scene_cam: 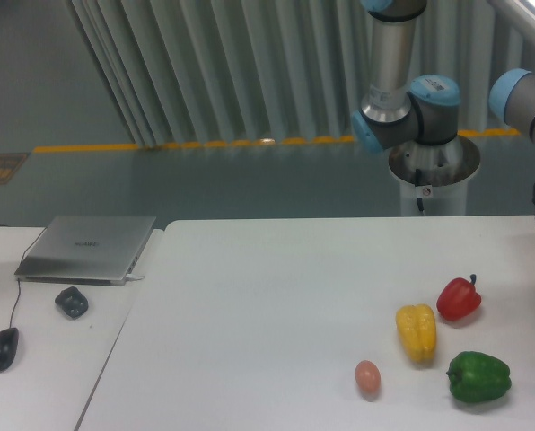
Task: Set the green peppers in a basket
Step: 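Move the gripper in from the side and lower it toward the green pepper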
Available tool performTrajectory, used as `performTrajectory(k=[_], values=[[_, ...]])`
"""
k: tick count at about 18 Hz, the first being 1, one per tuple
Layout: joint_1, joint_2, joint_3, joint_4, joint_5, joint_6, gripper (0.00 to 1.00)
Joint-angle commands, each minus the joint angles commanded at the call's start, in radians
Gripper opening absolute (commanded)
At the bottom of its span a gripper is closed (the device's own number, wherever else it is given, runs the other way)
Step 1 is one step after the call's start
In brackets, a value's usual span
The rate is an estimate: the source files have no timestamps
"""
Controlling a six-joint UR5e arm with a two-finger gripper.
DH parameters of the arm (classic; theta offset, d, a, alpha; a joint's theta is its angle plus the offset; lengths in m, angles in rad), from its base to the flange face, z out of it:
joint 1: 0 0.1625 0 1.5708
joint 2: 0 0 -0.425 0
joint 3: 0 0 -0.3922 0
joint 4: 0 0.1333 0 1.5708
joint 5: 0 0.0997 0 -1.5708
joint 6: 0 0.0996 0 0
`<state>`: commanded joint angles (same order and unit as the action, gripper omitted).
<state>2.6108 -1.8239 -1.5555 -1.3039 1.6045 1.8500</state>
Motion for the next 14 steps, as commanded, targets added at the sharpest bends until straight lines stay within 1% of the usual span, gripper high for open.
performTrajectory(k=[5, 7, 9, 11, 14], values=[[0.002, 0.009, -0.005, -0.003, 0.002, 0.009, 1.0], [-0.014, 0.015, -0.009, -0.008, 0.002, 0.011, 1.0], [-0.049, 0.018, -0.021, 0.006, 0.009, 0.003, 1.0], [-0.049, 0.015, -0.02, 0.005, 0.011, -0.018, 1.0], [-0.051, 0.023, -0.025, 0.009, 0.008, -0.096, 1.0]])
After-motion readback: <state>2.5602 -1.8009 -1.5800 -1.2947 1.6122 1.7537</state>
